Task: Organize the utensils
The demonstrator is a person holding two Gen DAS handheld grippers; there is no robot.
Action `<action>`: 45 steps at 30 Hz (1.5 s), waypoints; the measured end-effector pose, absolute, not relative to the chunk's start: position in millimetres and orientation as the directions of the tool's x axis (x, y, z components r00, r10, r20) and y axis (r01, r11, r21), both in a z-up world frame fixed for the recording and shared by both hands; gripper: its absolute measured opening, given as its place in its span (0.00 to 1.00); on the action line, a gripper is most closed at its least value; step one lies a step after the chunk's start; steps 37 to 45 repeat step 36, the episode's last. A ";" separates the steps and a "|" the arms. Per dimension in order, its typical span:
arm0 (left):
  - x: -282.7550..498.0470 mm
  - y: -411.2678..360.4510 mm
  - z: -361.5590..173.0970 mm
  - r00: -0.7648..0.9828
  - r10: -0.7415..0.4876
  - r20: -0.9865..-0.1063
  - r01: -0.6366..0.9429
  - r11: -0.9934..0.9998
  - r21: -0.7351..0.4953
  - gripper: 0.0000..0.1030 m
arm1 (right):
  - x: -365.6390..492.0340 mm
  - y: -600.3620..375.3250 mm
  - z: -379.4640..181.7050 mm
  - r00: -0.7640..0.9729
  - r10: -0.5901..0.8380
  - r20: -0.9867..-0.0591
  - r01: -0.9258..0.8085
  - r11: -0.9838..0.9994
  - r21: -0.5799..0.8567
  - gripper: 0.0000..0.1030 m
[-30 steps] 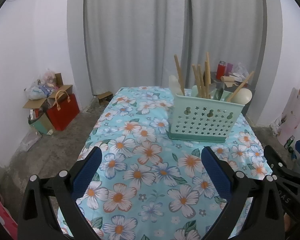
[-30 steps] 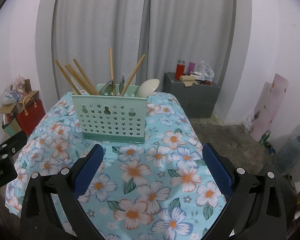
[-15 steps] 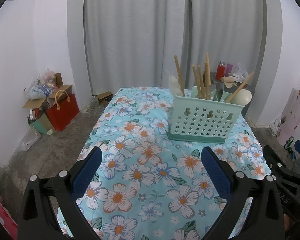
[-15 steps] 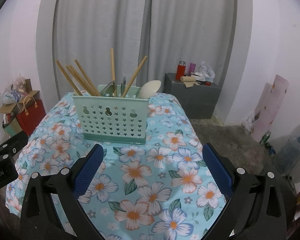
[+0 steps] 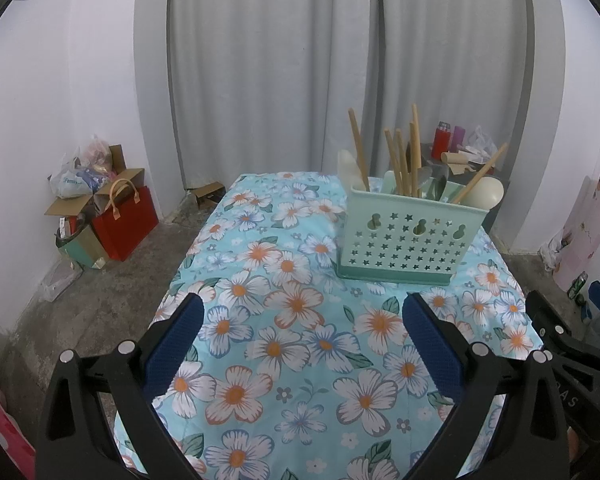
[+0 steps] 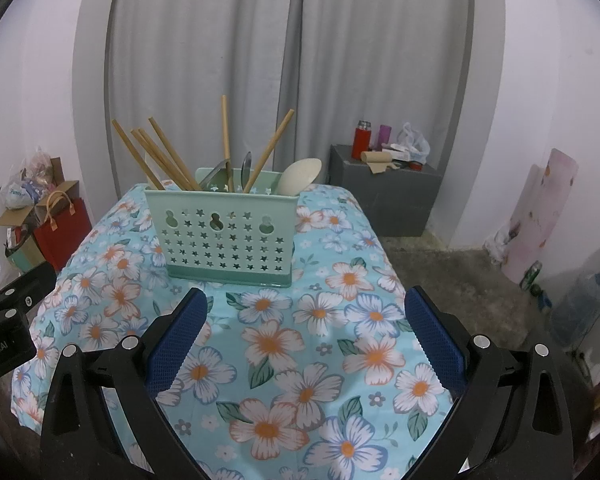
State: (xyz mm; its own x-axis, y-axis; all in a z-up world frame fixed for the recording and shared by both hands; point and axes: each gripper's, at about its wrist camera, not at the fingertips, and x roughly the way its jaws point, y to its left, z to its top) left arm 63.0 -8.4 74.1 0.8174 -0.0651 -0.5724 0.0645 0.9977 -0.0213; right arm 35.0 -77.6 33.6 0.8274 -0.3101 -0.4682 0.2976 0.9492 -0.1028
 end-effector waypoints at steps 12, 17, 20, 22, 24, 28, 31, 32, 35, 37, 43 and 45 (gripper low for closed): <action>63.0 -8.4 74.2 0.817 -0.066 -0.573 0.065 0.998 -0.022 0.95 | 35.1 -76.8 33.6 0.827 -0.311 -0.468 0.298 0.949 -0.103 0.92; 63.0 -8.0 74.4 0.817 -0.066 -0.573 0.066 0.998 -0.022 0.95 | 34.5 -76.7 33.7 0.827 -0.311 -0.468 0.298 0.949 -0.104 0.92; 63.1 -8.1 74.4 0.816 -0.066 -0.574 0.065 0.998 -0.022 0.95 | 34.3 -76.3 33.7 0.827 -0.310 -0.469 0.298 0.949 -0.103 0.92; 62.9 -7.8 74.5 0.817 -0.067 -0.573 0.066 0.998 -0.023 0.95 | 34.4 -75.8 33.9 0.827 -0.312 -0.468 0.299 0.949 -0.104 0.92; 62.9 -8.0 74.4 0.816 -0.067 -0.574 0.066 0.998 -0.023 0.95 | 33.9 -76.1 34.0 0.828 -0.310 -0.468 0.298 0.949 -0.102 0.92; 63.1 -8.3 74.2 0.816 -0.068 -0.574 0.068 0.997 -0.022 0.95 | 34.0 -76.1 34.1 0.827 -0.310 -0.469 0.298 0.949 -0.102 0.92; 63.4 -8.7 73.5 0.815 -0.068 -0.576 0.067 0.997 -0.023 0.95 | 33.7 -75.8 34.7 0.827 -0.311 -0.468 0.299 0.949 -0.102 0.92; 63.7 -8.9 73.4 0.813 -0.068 -0.578 0.067 0.997 -0.024 0.95 | 33.0 -75.9 34.8 0.827 -0.311 -0.468 0.298 0.949 -0.103 0.92; 63.4 -8.7 73.3 0.814 -0.068 -0.577 0.067 0.997 -0.024 0.95 | 33.6 -75.9 35.1 0.827 -0.311 -0.468 0.298 0.949 -0.103 0.92; 63.4 -8.6 73.3 0.814 -0.068 -0.576 0.067 0.997 -0.023 0.95 | 32.5 -76.1 35.2 0.827 -0.310 -0.468 0.298 0.949 -0.103 0.92; 63.4 -8.6 73.3 0.814 -0.068 -0.576 0.067 0.997 -0.023 0.95 | 32.5 -76.1 35.2 0.827 -0.310 -0.468 0.298 0.949 -0.103 0.92; 63.4 -8.6 73.3 0.814 -0.068 -0.576 0.067 0.997 -0.023 0.95 | 32.5 -76.1 35.2 0.827 -0.310 -0.468 0.298 0.949 -0.103 0.92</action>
